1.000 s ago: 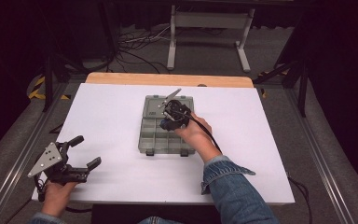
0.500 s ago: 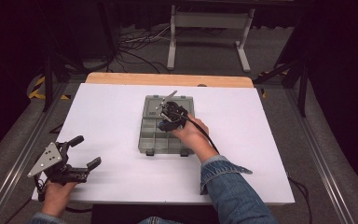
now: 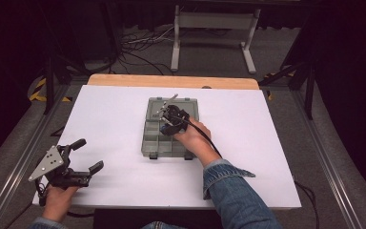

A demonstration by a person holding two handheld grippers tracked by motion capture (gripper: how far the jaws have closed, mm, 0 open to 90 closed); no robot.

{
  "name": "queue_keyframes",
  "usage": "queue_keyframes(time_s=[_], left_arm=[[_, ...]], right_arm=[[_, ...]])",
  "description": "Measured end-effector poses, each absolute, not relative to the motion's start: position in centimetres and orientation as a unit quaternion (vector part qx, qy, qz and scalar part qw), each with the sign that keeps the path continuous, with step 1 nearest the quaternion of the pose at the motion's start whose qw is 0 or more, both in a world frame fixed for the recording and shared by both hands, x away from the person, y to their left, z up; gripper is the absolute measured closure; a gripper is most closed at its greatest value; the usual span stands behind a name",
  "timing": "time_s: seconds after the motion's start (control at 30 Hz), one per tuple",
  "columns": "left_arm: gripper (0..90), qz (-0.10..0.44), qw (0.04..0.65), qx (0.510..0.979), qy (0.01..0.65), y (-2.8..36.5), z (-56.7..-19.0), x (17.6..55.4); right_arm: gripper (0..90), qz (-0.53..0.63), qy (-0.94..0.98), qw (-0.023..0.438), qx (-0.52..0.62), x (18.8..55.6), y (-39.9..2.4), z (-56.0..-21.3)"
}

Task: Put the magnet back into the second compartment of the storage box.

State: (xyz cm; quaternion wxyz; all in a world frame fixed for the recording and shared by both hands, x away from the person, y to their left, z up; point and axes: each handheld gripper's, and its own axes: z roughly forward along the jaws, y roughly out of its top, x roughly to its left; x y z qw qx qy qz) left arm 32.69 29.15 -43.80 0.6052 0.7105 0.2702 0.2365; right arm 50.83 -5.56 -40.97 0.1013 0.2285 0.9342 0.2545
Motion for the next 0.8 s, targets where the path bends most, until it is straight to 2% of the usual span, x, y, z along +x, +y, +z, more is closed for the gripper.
queue_keyframes(time_s=[0.43,0.8], left_arm=[[0.6,0.236,0.605,0.711,0.27,29.16,-43.8,32.7],[0.6,0.236,0.607,0.71,0.268,29.11,-43.76,32.77]], right_arm=[[61.8,0.252,0.935,0.101,0.227,50.88,-5.4,-41.16],[48.6,0.259,0.93,0.119,0.231,50.54,-5.72,-40.38]])
